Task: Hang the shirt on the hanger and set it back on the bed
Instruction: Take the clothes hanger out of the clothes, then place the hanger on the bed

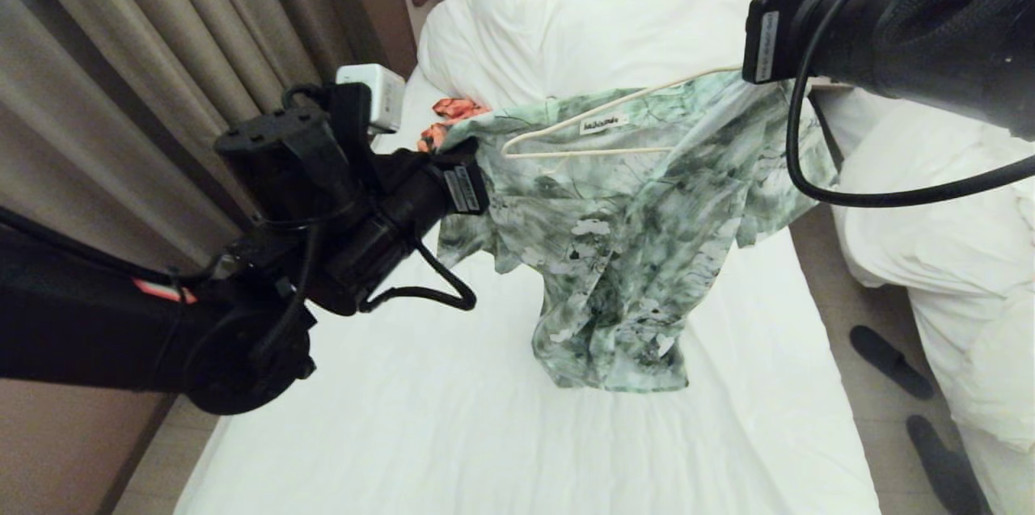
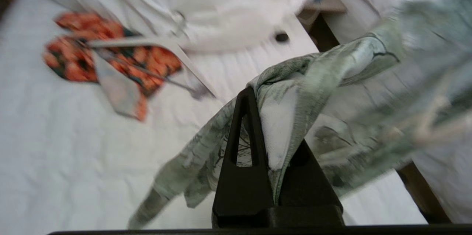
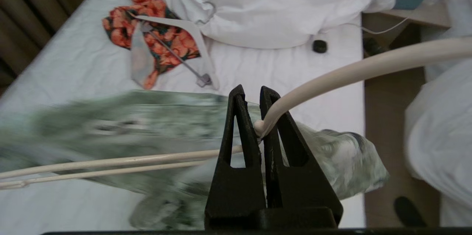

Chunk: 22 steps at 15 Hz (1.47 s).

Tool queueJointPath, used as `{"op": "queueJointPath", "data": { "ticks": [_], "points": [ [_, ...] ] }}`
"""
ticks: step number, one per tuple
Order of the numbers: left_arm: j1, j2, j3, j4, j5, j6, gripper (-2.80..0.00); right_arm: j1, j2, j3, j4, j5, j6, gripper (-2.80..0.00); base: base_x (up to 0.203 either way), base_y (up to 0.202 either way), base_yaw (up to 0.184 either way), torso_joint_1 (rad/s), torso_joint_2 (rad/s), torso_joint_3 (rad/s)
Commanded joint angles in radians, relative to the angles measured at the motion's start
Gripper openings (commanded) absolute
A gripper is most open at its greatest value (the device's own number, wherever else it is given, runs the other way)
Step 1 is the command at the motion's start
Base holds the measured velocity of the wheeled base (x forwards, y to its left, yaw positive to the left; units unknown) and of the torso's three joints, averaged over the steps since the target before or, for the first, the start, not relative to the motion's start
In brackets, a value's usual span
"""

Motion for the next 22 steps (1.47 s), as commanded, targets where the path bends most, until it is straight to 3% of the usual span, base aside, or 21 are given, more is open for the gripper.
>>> {"op": "queueJointPath", "data": {
  "ticks": [1, 3, 7, 8, 16, 19, 22],
  "points": [
    [-0.081, 0.059, 0.004, -0.007, 0.043, 0.003, -2.8, 0.015, 0.013, 0.004, -0.001, -0.003, 0.014, -2.8, 0.0, 0.0, 0.0, 0.0, 0.0, 0.0],
    [-0.12, 0.085, 0.006, -0.006, 0.076, 0.004, -2.8, 0.024, 0.03, 0.005, -0.005, -0.006, 0.039, -2.8, 0.0, 0.0, 0.0, 0.0, 0.0, 0.0],
    [-0.123, 0.142, 0.01, -0.012, 0.084, 0.013, -2.8, 0.023, 0.061, 0.005, -0.086, -0.011, 0.046, -2.8, 0.0, 0.0, 0.0, 0.0, 0.0, 0.0],
    [-0.123, 0.139, 0.01, -0.012, 0.084, 0.021, 0.0, 0.021, 0.061, 0.003, -0.086, -0.011, 0.045, -2.8, 0.0, 0.0, 0.0, 0.0, 0.0, 0.0],
    [-0.117, 0.126, 0.013, -0.015, 0.083, 0.021, 0.0, -0.022, 0.081, -0.006, -0.088, -0.011, 0.037, -2.8, 0.0, 0.0, 0.0, 0.0, 0.0, 0.0],
    [-0.163, 0.112, 0.044, -0.015, 0.081, 0.022, 0.0, -0.03, 0.125, -0.018, -0.102, -0.011, 0.039, -2.8, 0.0, 0.0, 0.0, 0.0, 0.0, 0.0],
    [-0.158, 0.111, 0.045, -0.017, 0.081, 0.024, 0.0, -0.034, 0.177, -0.031, -0.131, -0.011, 0.038, -2.8, 0.0, 0.0, 0.0, 0.0, 0.0, 0.0]
  ]
}}
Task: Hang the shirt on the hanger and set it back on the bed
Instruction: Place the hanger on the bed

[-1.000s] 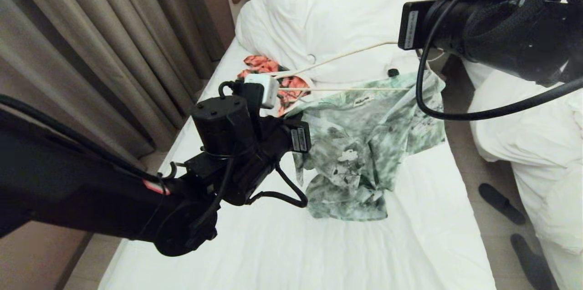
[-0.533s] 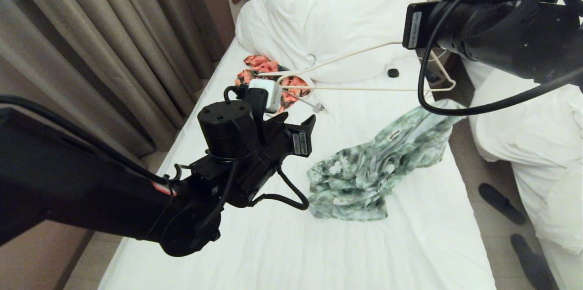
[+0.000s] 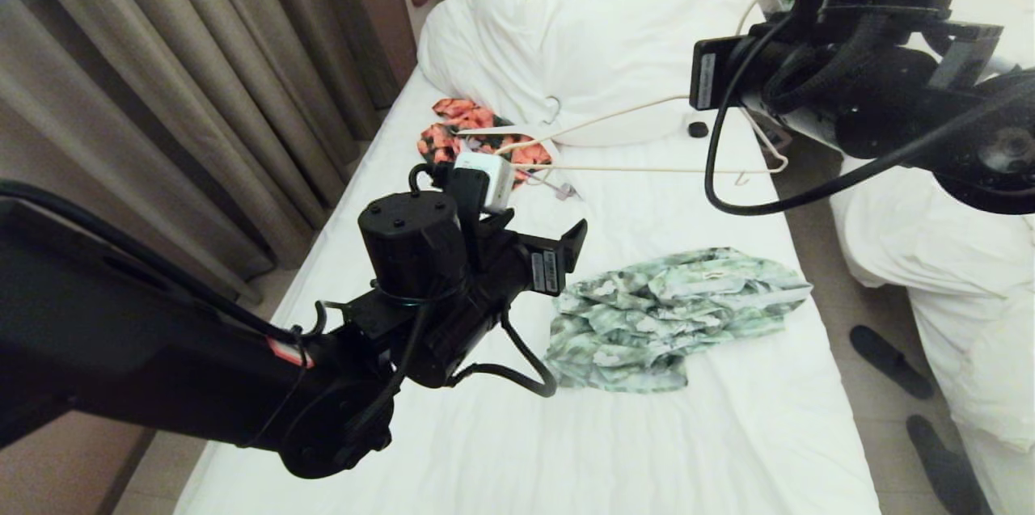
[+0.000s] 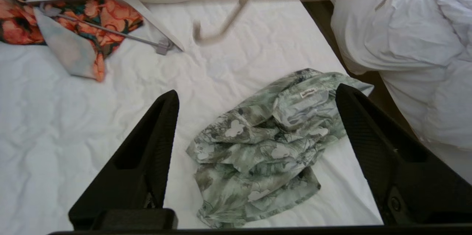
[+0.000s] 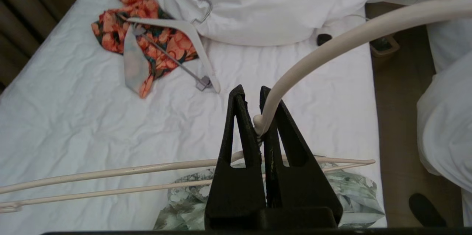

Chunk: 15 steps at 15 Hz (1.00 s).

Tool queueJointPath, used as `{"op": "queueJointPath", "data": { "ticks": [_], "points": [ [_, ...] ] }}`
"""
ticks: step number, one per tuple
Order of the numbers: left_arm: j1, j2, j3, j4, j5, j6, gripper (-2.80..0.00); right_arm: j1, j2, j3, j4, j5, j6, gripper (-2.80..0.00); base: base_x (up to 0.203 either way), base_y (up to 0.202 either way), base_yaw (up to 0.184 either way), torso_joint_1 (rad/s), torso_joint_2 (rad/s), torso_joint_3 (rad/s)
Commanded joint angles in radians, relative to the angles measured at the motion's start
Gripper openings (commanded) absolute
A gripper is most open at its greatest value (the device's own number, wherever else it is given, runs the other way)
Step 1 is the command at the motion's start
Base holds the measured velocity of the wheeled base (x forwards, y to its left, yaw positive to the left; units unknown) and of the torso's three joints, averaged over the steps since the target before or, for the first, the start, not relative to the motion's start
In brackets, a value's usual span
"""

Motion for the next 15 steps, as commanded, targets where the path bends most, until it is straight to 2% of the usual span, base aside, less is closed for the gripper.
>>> {"op": "queueJointPath", "data": {
  "ticks": [1, 3, 5, 7, 9, 11, 15],
  "points": [
    [0.007, -0.009, 0.001, -0.015, 0.003, 0.002, -2.8, -0.012, 0.029, -0.006, -0.003, -0.003, -0.001, -2.8, 0.0, 0.0, 0.0, 0.0, 0.0, 0.0],
    [0.02, -0.01, 0.001, -0.031, 0.0, 0.014, -2.8, -0.03, 0.026, -0.012, -0.003, -0.003, 0.0, -2.8, 0.0, 0.0, 0.0, 0.0, 0.0, 0.0],
    [0.071, -0.015, -0.003, -0.03, -0.019, 0.017, -2.8, -0.056, 0.024, -0.011, 0.011, -0.005, 0.0, -2.8, 0.0, 0.0, 0.0, 0.0, 0.0, 0.0],
    [0.137, -0.082, -0.01, -0.018, -0.057, 0.032, -2.8, -0.091, 0.024, 0.003, 0.109, -0.014, 0.004, -2.8, 0.0, 0.0, 0.0, 0.0, 0.0, 0.0],
    [0.216, -0.14, -0.014, 0.031, -0.109, 0.041, -2.8, -0.14, 0.034, 0.021, 0.212, -0.023, 0.058, -2.8, 0.0, 0.0, 0.0, 0.0, 0.0, 0.0],
    [0.282, -0.157, -0.052, 0.077, -0.133, 0.041, -2.8, -0.169, 0.052, 0.073, 0.323, -0.018, 0.099, -2.8, 0.0, 0.0, 0.0, 0.0, 0.0, 0.0],
    [0.302, -0.172, -0.063, 0.084, -0.137, 0.041, -2.8, -0.19, 0.196, 0.133, 0.484, -0.009, 0.179, -2.8, 0.0, 0.0, 0.0, 0.0, 0.0, 0.0]
  ]
}}
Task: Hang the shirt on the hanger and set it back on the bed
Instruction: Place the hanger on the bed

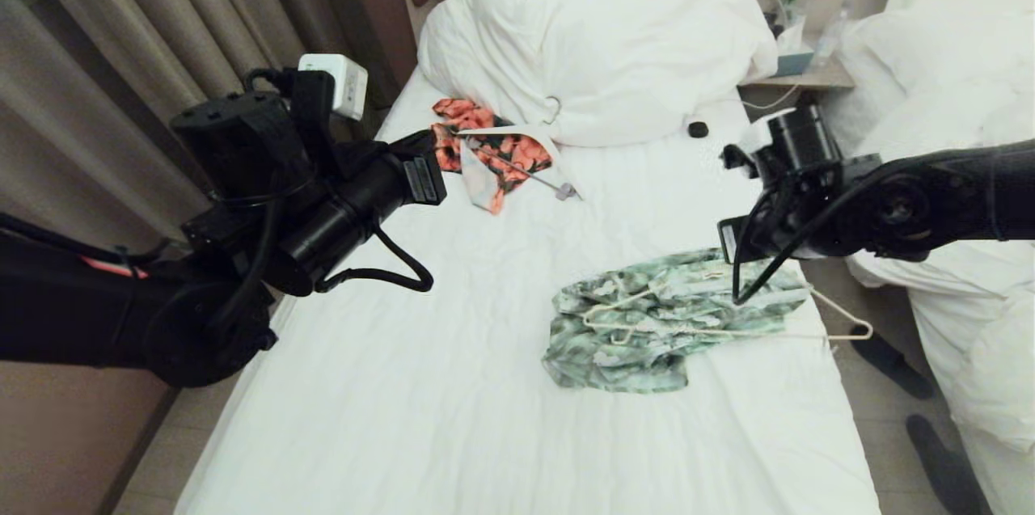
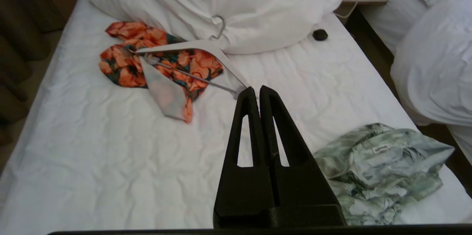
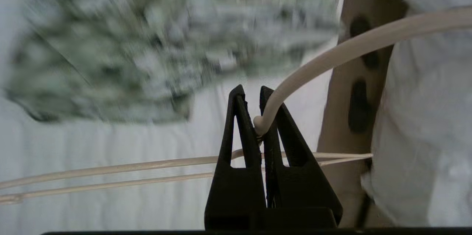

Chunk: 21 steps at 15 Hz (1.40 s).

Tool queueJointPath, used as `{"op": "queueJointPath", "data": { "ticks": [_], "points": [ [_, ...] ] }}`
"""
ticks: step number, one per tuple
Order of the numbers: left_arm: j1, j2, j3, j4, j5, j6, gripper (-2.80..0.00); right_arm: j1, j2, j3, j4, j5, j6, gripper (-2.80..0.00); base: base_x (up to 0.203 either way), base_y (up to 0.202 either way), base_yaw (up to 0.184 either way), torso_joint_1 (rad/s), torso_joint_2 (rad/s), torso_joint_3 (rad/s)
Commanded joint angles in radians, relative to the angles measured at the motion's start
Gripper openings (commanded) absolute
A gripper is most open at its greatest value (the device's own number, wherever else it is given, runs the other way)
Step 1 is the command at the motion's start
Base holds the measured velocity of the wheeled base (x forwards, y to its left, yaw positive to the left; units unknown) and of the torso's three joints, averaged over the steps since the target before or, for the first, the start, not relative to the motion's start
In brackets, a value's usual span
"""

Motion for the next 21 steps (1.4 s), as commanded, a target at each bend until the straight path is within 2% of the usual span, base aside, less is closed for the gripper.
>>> {"op": "queueJointPath", "data": {
  "ticks": [1, 5, 10, 11, 14, 16, 19, 20, 21],
  "points": [
    [0.004, -0.02, -0.003, -0.005, 0.002, 0.001, -2.8, -0.013, 0.104, 0.006, 0.015, -0.001, 0.011, -2.8, 0.0, 0.0, 0.0, 0.0, 0.0, 0.0],
    [0.015, -0.023, -0.01, -0.006, 0.002, 0.001, -2.8, -0.036, 0.256, -0.048, 0.025, 0.016, 0.015, -2.8, 0.0, 0.0, 0.0, 0.0, 0.0, 0.0],
    [0.015, -0.029, -0.011, -0.006, 0.001, -0.001, -2.8, -0.044, 0.394, -0.222, 0.022, 0.024, 0.016, -2.8, 0.0, 0.0, 0.0, 0.0, 0.0, 0.0],
    [0.015, -0.035, -0.01, -0.006, 0.0, -0.001, -2.8, -0.044, 0.418, -0.249, 0.022, 0.025, 0.016, 0.0, 0.0, 0.0, 0.0, 0.0, 0.0, 0.0],
    [0.017, -0.046, -0.01, -0.006, 0.0, -0.001, -2.8, -0.045, 0.452, -0.302, -0.012, 0.013, 0.021, 0.0, 0.0, 0.0, 0.0, 0.0, 0.0, 0.0],
    [0.015, -0.056, -0.007, -0.006, 0.0, -0.002, -2.8, -0.044, 0.418, -0.291, -0.033, 0.01, 0.021, 0.0, 0.0, 0.0, 0.0, 0.0, 0.0, 0.0],
    [0.009, -0.085, 0.016, -0.009, 0.001, -0.002, -2.8, -0.024, 0.328, -0.174, -0.039, 0.003, 0.022, 0.0, 0.0, 0.0, 0.0, 0.0, 0.0, 0.0],
    [0.009, -0.101, 0.036, -0.01, 0.005, -0.002, -2.8, -0.009, 0.291, -0.124, -0.042, -0.006, 0.023, -2.8, 0.0, 0.0, 0.0, 0.0, 0.0, 0.0],
    [0.007, -0.127, 0.061, -0.009, 0.007, -0.001, -2.8, 0.0, 0.245, -0.075, -0.051, -0.013, 0.033, -2.8, 0.0, 0.0, 0.0, 0.0, 0.0, 0.0]
  ]
}}
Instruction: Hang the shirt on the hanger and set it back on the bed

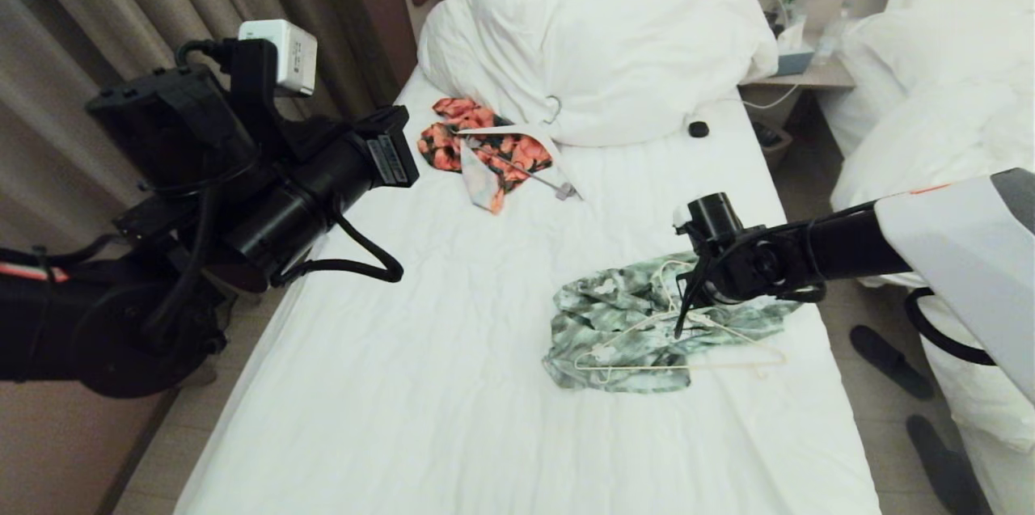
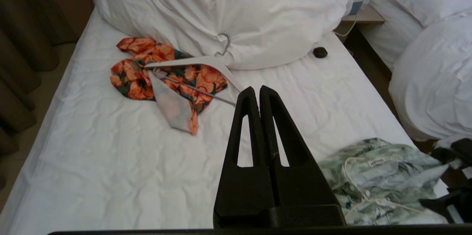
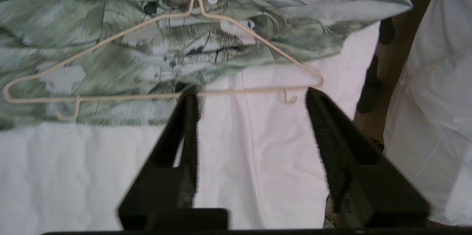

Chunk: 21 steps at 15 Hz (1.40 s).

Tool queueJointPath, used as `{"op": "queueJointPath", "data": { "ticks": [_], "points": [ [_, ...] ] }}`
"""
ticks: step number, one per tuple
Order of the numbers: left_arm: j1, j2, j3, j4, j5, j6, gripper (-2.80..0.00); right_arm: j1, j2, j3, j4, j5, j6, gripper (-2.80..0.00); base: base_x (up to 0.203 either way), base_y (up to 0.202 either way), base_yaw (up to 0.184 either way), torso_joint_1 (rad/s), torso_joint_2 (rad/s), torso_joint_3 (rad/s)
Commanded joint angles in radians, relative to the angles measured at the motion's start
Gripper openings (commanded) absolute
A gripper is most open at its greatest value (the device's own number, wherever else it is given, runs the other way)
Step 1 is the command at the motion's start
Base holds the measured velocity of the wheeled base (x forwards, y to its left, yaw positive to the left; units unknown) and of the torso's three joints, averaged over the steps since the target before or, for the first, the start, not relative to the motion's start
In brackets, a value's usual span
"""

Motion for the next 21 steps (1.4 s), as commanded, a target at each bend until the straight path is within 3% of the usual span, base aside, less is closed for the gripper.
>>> {"op": "queueJointPath", "data": {
  "ticks": [1, 4, 8, 9, 11, 12, 14, 18, 21],
  "points": [
    [-0.004, -0.062, 0.047, -0.003, 0.005, 0.002, -2.8, 0.013, -0.104, 0.079, -0.005, -0.007, 0.008, -2.8, 0.0, 0.0, 0.0, 0.0, 0.0, 0.0],
    [0.002, -0.151, 0.148, 0.012, 0.016, 0.004, -2.8, 0.016, -0.27, 0.231, -0.021, -0.01, 0.021, -2.8, 0.0, 0.0, 0.0, 0.0, 0.0, 0.0],
    [0.065, -0.249, 0.3, 0.031, 0.041, 0.004, -2.8, -0.007, -0.581, 0.444, -0.039, -0.011, 0.031, -2.8, 0.0, 0.0, 0.0, 0.0, 0.0, 0.0],
    [0.065, -0.255, 0.35, 0.031, 0.072, 0.003, -2.8, -0.018, -0.678, 0.515, -0.041, -0.011, 0.032, -2.8, 0.0, 0.0, 0.0, 0.0, 0.0, 0.0],
    [0.057, -0.264, 0.445, 0.026, 0.254, 0.002, -2.8, -0.035, -0.869, 0.656, -0.049, -0.011, 0.032, -2.8, 0.0, 0.0, 0.0, 0.0, 0.0, 0.0],
    [0.057, -0.301, 0.47, 0.028, 0.314, 0.005, -2.8, -0.045, -0.969, 0.713, -0.051, -0.011, 0.032, -2.8, 0.0, 0.0, 0.0, 0.0, 0.0, 0.0],
    [0.062, -0.436, 0.489, 0.061, 0.387, 0.032, -2.8, -0.067, -1.143, 0.797, -0.048, -0.012, 0.031, -2.8, 0.0, 0.0, 0.0, 0.0, 0.0, 0.0],
    [0.25, -0.782, 0.514, 0.236, 0.447, 0.083, -2.8, -0.117, -1.464, 0.885, 0.04, -0.01, 0.031, -2.8, 0.0, 0.0, 0.0, 0.0, 0.0, 0.0],
    [0.328, -1.054, 0.539, 0.416, 0.45, 0.087, -2.8, -0.22, -1.675, 0.945, 0.127, -0.008, 0.031, -2.8, 0.0, 0.0, 0.0, 0.0, 0.0, 0.0]
  ]
}}
